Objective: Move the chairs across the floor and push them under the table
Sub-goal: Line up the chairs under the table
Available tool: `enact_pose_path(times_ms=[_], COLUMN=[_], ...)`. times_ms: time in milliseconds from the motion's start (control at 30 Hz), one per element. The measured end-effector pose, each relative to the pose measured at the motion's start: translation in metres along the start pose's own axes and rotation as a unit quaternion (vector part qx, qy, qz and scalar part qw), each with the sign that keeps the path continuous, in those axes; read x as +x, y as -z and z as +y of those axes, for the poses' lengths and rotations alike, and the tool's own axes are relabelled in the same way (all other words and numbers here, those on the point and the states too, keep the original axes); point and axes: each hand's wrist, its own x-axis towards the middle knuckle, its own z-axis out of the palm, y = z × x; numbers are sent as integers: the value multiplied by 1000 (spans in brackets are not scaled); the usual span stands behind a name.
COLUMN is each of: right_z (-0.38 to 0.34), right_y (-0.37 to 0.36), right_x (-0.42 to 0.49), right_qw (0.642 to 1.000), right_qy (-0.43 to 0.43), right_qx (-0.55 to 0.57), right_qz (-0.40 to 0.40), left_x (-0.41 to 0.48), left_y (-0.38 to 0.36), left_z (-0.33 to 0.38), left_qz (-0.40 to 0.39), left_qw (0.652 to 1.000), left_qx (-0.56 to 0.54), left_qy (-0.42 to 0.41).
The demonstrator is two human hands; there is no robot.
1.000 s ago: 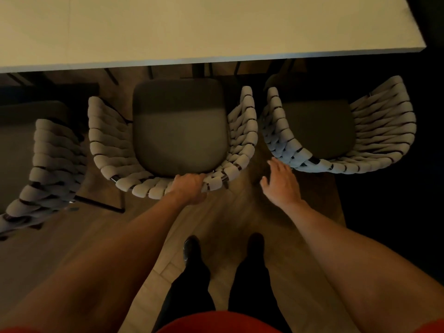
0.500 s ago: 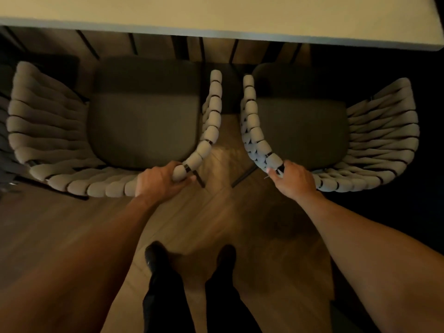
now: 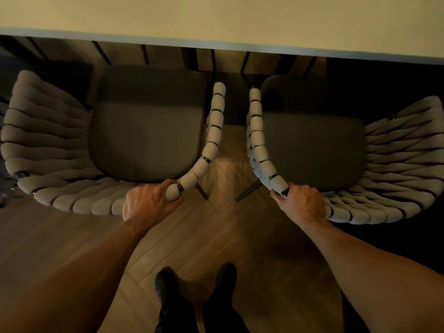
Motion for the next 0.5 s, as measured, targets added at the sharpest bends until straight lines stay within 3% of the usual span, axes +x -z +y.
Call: enact_pose_path(times_ms=[500], right_z=[-1], right_y=[0], right_x=[2], right_qw=[999], right_qy=[7], right_qx=[3], right_qz=[37], left_x=[1], left_y=[0], left_z=[-6], left_qz=[55], left_qw=[998], left_qx=[7], left_qy=[-4])
